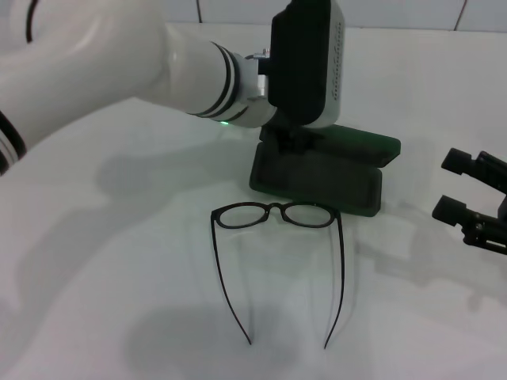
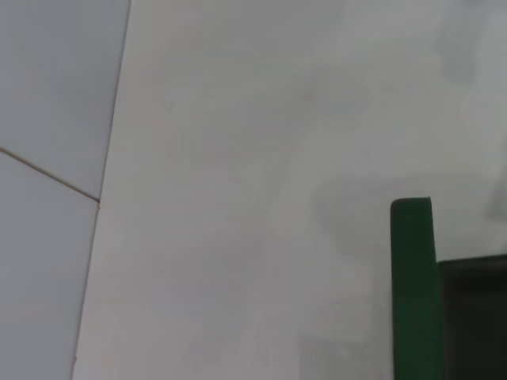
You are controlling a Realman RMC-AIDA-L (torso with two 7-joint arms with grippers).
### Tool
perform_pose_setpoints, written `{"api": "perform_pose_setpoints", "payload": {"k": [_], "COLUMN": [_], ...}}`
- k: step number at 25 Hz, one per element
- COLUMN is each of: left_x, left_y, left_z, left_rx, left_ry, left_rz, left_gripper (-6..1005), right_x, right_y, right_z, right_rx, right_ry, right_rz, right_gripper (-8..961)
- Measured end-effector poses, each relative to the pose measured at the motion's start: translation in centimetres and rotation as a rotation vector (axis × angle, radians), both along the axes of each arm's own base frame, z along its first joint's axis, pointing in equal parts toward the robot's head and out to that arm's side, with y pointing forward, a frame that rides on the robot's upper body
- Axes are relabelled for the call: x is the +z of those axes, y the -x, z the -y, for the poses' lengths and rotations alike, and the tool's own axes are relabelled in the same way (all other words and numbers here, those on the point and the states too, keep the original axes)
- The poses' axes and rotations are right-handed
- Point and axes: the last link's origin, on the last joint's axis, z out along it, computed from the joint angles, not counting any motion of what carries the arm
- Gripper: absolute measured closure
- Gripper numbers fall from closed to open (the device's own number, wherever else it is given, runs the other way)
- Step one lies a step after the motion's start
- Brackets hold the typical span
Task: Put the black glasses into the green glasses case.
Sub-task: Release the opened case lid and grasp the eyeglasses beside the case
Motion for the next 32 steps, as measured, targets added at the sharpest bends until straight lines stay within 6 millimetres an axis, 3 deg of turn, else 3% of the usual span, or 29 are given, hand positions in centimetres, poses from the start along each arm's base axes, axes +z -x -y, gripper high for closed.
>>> {"api": "perform_pose_setpoints", "payload": {"k": [17, 32], "left_x": [-1.0, -0.6], "left_y": [1.7, 0.0], "left_z": [0.0, 0.6], "left_rx": [0.075, 0.084], "left_ry": [0.025, 0.075], "left_rz": [-0.020, 0.010], "left_gripper": [618, 604], "right_x": [-0.5, -0.4], "right_y": [-0.4, -0.3], "right_z": [0.8, 0.9], "right_rx": [-0.019, -0.012], "right_ry": [0.009, 0.009], "right_rz": [-0.005, -0.012], "right_gripper": [140, 154]}}
